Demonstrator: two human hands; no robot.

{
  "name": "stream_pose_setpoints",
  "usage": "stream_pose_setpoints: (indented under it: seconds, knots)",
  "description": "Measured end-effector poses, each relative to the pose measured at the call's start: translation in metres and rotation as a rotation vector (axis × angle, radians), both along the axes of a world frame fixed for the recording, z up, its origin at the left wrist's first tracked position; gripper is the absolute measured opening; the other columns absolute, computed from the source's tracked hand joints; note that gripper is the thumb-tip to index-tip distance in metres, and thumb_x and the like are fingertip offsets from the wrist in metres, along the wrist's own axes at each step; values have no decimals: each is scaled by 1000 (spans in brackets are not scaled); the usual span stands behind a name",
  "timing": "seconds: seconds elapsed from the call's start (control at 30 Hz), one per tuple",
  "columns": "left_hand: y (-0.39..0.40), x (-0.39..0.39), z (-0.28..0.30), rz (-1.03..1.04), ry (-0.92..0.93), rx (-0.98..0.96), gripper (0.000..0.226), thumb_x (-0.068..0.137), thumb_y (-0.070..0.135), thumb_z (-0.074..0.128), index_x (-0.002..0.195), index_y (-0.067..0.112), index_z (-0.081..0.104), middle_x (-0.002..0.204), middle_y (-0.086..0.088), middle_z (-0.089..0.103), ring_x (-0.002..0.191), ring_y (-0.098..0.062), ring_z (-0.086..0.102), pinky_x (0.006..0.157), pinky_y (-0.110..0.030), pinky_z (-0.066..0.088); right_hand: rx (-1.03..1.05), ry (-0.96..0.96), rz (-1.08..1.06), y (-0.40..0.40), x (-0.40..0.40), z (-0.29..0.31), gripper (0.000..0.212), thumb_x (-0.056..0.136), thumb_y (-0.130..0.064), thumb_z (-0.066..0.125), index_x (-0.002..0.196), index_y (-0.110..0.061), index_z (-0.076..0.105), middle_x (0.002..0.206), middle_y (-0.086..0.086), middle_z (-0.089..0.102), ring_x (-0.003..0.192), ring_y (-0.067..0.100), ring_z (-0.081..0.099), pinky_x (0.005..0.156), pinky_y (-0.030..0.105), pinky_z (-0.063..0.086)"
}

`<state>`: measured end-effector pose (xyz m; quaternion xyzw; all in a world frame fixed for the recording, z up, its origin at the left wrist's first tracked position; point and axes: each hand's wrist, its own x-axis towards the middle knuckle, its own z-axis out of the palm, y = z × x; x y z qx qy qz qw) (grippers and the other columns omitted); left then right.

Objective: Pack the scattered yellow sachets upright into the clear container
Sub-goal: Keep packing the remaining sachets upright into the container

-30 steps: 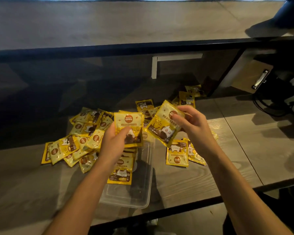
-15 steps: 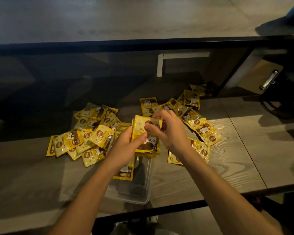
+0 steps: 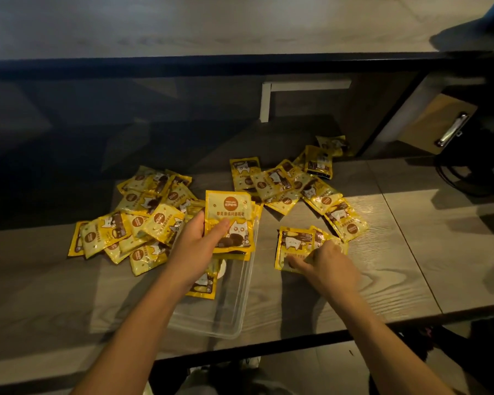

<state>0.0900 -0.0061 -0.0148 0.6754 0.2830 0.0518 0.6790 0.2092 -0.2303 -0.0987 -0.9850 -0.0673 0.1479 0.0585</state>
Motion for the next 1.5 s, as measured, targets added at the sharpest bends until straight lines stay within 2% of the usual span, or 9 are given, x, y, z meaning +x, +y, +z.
stream_pose_setpoints:
  seconds: [0.23,0.43,0.67,0.83,0.97,1.1,1.23,1.33,1.5]
  knots:
    - [-10,7,-4,-57,27,67,14,99,33,58,111,37,64,102,26,73,94,6,68,77,-19,49,85,-66,89,6,-4,2,54,86,-55,62,121,-15,50,114,8,60,103,30,59,70,35,41]
    - [-8,7,-4,-47,17,65,17,98,33,59,114,33,64,104,22,74,96,3,69,80,-23,51,784,-9,116,7,3,34,18,83,-14,75,98,-14,64,88,3,66,85,26,63,70,41,52]
    - [8,6,-2,14,5,30,14,97,32,61,110,34,66,100,21,75,92,0,71,73,-21,52,1300,160,178,21,7,107,32,81,-36,72,103,-43,50,98,0,69,88,19,72,63,35,61]
    - [17,5,-1,-93,15,-86,16,97,29,60,108,36,69,108,12,76,102,-8,71,86,-35,52,1109,405,538,41,20,135,41,93,-30,61,129,-46,48,116,-9,62,102,16,67,76,35,60]
    - [21,0,3,-173,23,-290,32,98,18,55,98,42,76,107,-2,77,99,-20,74,73,-32,60,735,501,661,66,32,144,68,91,-31,66,146,-42,28,145,-5,45,124,9,49,92,25,47]
    - [25,-3,0,-149,46,-477,34,96,15,53,103,37,77,111,-7,76,98,-24,74,69,-33,60,528,440,744,84,38,156,51,90,-29,68,135,-26,43,108,-11,56,89,6,61,63,17,53]
    - [25,-5,-2,-113,47,-592,39,79,28,65,117,19,72,109,-11,76,95,-24,75,70,-35,62,437,450,903,94,43,165,53,92,-26,66,140,-27,46,127,-17,51,109,2,53,74,14,49]
    - [22,-2,-2,-131,61,-511,31,82,37,61,101,20,79,107,-12,76,94,-24,75,80,-38,60,410,300,905,101,39,158,59,90,-31,68,143,-25,43,113,-23,49,99,-2,46,69,7,35]
    - [12,0,5,-201,75,-309,46,77,67,64,117,44,70,122,4,72,116,-15,66,99,-41,52,475,36,798,103,26,138,59,83,-38,74,132,-17,50,83,-20,39,70,0,43,56,12,33]
